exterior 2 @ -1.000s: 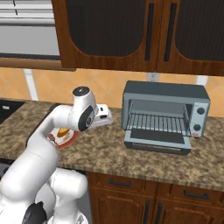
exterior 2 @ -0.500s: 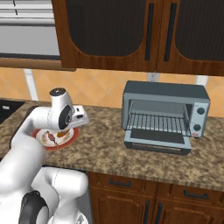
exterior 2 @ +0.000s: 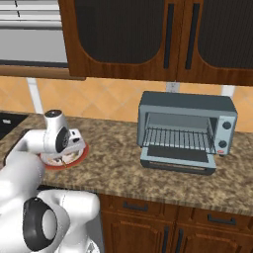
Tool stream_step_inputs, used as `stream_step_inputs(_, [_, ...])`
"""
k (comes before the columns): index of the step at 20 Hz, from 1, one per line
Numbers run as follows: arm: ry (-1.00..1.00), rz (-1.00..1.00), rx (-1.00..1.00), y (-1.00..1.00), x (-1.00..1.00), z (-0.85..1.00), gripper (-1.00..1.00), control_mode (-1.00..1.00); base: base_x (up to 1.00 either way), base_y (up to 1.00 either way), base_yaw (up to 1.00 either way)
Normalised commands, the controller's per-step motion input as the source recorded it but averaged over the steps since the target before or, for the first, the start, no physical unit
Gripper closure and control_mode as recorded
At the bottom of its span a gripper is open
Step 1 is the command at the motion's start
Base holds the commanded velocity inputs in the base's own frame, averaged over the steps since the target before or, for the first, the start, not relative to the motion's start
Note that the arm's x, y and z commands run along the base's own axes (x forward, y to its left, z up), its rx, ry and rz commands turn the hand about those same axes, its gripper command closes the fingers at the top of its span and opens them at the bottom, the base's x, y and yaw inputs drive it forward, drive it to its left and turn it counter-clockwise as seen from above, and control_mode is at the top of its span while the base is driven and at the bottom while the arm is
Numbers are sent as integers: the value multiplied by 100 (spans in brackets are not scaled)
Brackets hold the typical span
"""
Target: Pick up the kebab skewer and baguette bread, and place them inside the toaster oven. Close the toaster oven door and start by setting the timer.
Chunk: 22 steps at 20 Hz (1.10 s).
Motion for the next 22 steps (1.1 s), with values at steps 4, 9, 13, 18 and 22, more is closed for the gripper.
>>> stream_step_inputs(4, [16,5,0,28,16,-29,-100,-100,0,0,0])
stream_step_inputs(9, [9,1,-1,48,19,-20,-100,-100,0,0,0])
stream_step_inputs(13, [12,0,-6,19,41,-40,-100,-100,0,0,0])
stream_step_inputs(18, [5,0,-7,0,20,-17,-100,-100,0,0,0])
stream_step_inputs(22, [8,0,-3,2,13,-26,-100,-100,0,0,0])
